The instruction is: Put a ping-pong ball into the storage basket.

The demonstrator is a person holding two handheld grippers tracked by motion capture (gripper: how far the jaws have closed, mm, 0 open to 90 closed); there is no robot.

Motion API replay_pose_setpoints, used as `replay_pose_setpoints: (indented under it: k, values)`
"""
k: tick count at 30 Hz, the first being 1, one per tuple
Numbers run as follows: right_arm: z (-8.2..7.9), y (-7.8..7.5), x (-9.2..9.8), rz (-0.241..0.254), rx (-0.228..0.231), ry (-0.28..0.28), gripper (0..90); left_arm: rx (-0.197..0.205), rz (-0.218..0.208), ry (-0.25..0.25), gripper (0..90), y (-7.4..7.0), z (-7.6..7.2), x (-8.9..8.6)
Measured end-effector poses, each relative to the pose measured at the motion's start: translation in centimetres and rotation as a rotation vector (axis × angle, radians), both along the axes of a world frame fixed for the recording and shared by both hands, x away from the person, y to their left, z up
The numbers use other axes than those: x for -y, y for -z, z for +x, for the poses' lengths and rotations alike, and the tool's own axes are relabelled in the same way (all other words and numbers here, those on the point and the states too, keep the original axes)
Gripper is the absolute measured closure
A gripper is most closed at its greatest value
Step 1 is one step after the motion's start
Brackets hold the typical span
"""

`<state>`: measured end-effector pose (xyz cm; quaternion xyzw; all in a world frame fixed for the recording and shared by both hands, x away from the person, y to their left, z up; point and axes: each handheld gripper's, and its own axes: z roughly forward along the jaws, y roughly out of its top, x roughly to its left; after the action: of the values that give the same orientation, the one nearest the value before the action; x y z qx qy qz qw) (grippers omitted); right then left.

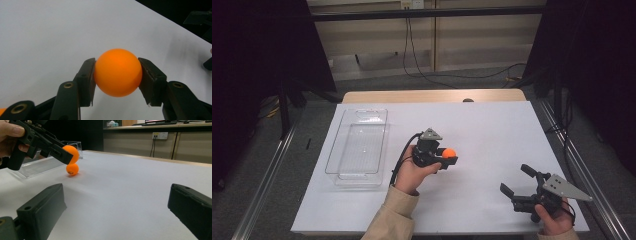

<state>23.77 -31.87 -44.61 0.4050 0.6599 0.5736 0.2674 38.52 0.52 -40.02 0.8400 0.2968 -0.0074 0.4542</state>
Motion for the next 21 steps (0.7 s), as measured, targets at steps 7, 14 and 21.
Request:
replay_pose_setpoints:
  k: [7, 14, 21]
  values:
    - [0.0, 0.0, -0.1, -0.002, -0.001, 0.0, 0.6, -0.002, -0.005, -0.012, 50.9, -0.4, 0.1, -0.6]
    - [0.0, 0.0, -0.1, -0.009, -0.001, -0.003, 0.6, -0.003, -0.006, -0.023, 50.9, -0.7, 0.2, -1.2]
    - [0.0, 0.0, -0.1, -0.005, -0.002, -0.002, 0.6, -0.006, -0.01, -0.032, 50.9, -0.8, 0.3, -1.5]
